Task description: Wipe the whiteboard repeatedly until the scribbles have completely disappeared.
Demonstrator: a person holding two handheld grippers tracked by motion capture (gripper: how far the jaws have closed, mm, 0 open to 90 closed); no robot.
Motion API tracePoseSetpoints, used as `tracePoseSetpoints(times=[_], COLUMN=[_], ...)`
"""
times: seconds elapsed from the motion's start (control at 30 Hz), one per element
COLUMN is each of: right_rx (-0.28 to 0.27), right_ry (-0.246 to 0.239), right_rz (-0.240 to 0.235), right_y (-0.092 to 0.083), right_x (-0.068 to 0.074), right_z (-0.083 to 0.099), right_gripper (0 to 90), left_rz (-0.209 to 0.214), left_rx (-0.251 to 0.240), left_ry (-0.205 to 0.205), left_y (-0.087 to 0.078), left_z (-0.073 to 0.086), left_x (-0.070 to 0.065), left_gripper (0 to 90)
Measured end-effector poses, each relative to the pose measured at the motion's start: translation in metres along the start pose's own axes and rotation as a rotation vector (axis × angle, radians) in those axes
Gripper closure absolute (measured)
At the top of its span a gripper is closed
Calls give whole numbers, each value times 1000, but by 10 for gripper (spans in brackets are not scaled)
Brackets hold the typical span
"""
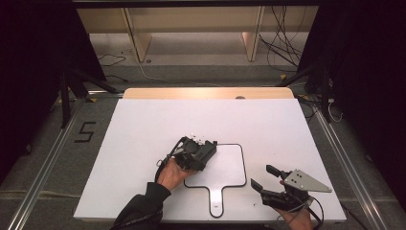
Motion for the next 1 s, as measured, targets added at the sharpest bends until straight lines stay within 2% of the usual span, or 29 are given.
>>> tracePoseSetpoints(times=[0.17,0.3,0.57,0.73,1.0], right_rx=[-2,-4,-3,-3,-3], right_ry=[-2,-2,-1,-2,-1], right_rz=[0,0,2,3,3], right_y=[0,0,-1,-1,-1], right_x=[1,1,0,0,0], right_z=[0,0,0,0,0], right_gripper=[272,272,272,272,272], left_rz=[27,32,31,16,-2], left_rx=[10,7,17,21,19], left_ry=[48,61,61,59,39], left_y=[-5,-8,-14,-16,-16], left_z=[12,18,27,29,26], left_x=[-16,-18,-12,-8,-2], left_gripper=[401,401,401,401,400])
Point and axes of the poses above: each handheld gripper's, and its own axes: y roughly forward along the jaws, z roughly out of its underside, x roughly to its left, the point moved 5 cm from there along y, roughly forward along the jaws, and after that the axes turned 12 degrees about -y, right-handed, at the moved point
